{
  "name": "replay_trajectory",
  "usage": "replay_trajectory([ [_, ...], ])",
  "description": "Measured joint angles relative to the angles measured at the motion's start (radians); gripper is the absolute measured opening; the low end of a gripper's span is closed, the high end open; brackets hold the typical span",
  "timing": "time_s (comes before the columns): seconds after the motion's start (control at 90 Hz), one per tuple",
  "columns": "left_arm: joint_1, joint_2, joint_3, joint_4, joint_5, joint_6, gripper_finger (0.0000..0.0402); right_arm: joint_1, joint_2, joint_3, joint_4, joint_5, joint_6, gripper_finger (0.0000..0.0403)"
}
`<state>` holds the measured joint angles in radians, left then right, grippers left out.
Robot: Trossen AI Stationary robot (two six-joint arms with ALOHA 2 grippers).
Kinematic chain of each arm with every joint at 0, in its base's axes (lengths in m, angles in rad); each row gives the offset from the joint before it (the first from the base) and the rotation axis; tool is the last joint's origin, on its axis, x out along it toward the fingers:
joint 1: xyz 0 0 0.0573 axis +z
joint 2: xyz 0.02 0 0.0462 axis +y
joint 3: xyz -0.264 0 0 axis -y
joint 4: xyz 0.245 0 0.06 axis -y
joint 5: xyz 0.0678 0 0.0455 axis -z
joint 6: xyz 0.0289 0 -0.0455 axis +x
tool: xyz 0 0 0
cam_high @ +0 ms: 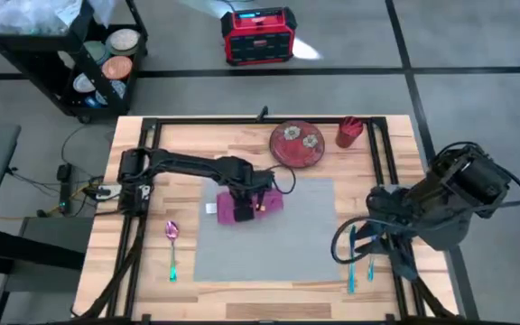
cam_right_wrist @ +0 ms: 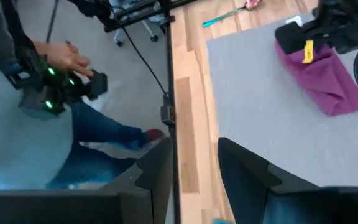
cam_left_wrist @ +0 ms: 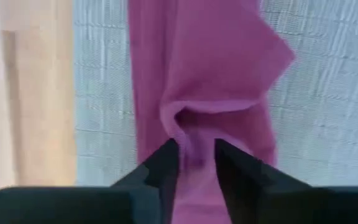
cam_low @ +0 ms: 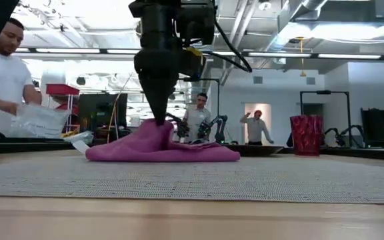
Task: Set table place
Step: Fold the violet table napkin on the gray table mat
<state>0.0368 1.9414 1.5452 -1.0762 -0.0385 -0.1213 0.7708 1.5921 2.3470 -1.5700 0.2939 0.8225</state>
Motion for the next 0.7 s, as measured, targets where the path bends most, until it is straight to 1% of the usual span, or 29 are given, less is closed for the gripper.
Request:
replay_trajectory([
  [0.089,-0.013,0.000,0.000,-0.014,0.006,0.007,0.0157,0.000,-0.002,-0.019,0.001,-0.001,-0.045,0.0115],
  [0.167,-0.028,0.000,0.000,-0.038,0.008,0.046,0.0183,0.010,0.000,-0.044,0.000,-0.003,-0.126,0.0115],
  [0.222,-0.036,0.000,0.000,-0.070,0.009,0.081,0.0197,0.015,0.000,-0.072,-0.001,-0.004,-0.170,0.0115],
  [0.289,-0.047,0.000,0.000,-0.047,0.004,0.112,0.0209,0.015,0.000,-0.101,-0.002,-0.008,-0.177,0.0115],
  [0.4,-0.073,0.000,0.000,0.031,-0.020,0.171,0.0214,0.011,0.000,-0.129,-0.002,-0.007,-0.179,0.0115],
  [0.5,-0.098,0.000,0.000,0.066,-0.088,0.250,0.0213,0.005,0.000,-0.133,-0.001,-0.006,-0.176,0.0115],
  [0.589,-0.120,0.000,0.011,0.005,-0.106,0.308,0.0213,0.010,-0.001,-0.133,-0.001,-0.006,-0.177,0.0115],
  [0.656,-0.131,-0.001,0.011,-0.047,-0.156,0.319,0.0213,0.015,-0.002,-0.133,-0.001,-0.006,-0.176,0.0115],
  [0.7,-0.134,-0.001,0.005,-0.074,-0.202,0.298,0.0213,0.015,-0.002,-0.133,-0.001,-0.006,-0.175,0.0115],
])
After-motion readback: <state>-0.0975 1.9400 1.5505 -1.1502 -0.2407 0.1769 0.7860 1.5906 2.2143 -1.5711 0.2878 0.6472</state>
